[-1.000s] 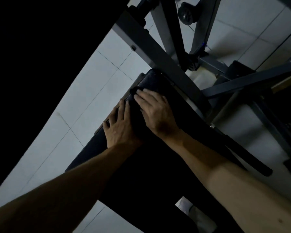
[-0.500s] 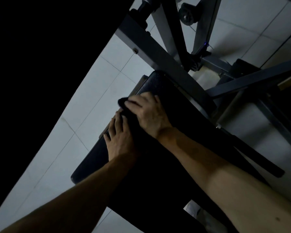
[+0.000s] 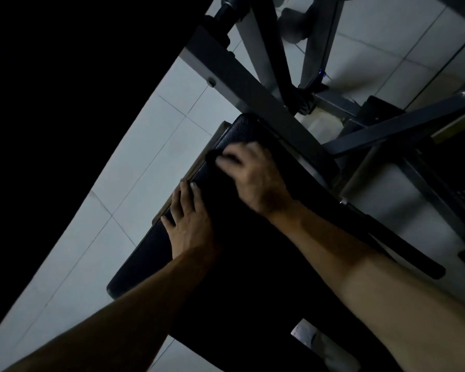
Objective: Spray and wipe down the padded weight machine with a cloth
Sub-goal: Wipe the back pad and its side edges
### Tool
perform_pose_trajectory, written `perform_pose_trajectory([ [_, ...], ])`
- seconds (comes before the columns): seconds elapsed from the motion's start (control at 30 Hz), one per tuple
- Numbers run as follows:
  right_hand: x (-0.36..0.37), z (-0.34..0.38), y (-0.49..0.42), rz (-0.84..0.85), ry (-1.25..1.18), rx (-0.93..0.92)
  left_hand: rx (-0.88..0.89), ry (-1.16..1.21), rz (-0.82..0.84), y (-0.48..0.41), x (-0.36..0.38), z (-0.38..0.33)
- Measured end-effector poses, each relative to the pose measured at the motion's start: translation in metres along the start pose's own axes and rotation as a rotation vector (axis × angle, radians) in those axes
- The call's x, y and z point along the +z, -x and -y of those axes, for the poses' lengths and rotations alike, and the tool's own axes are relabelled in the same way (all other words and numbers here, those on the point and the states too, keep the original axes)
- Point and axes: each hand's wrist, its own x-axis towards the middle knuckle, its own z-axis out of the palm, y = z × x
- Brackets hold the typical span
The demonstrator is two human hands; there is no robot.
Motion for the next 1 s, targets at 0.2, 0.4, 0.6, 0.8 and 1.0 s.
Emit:
perform_pose_trajectory([
  [0.2, 0.003, 0.005, -0.025, -0.166, 0.015, 0.444, -0.005, 0.007, 0.026, 0.001, -0.001, -0.001],
  [0.4, 0.005, 0.028, 0.051, 0.068, 0.002, -0.040, -0.055, 0.027, 0.023, -0.001, 0.003, -0.006],
  [0.6, -0.023, -0.034, 0.008, -0.188, 0.029, 0.469, -0.069, 0.067, 0.067, 0.002, 0.000, -0.014],
  [0.8, 0.010, 0.039, 0.091, 0.133, -0.026, 0.081, -0.090, 0.049, 0.039, -0.002, 0.009, -0.012],
  [1.0, -0.023, -0.034, 0.053, -0.027, 0.023, 0.206, -0.056, 0.078, 0.058, 0.002, 0.004, -0.012],
])
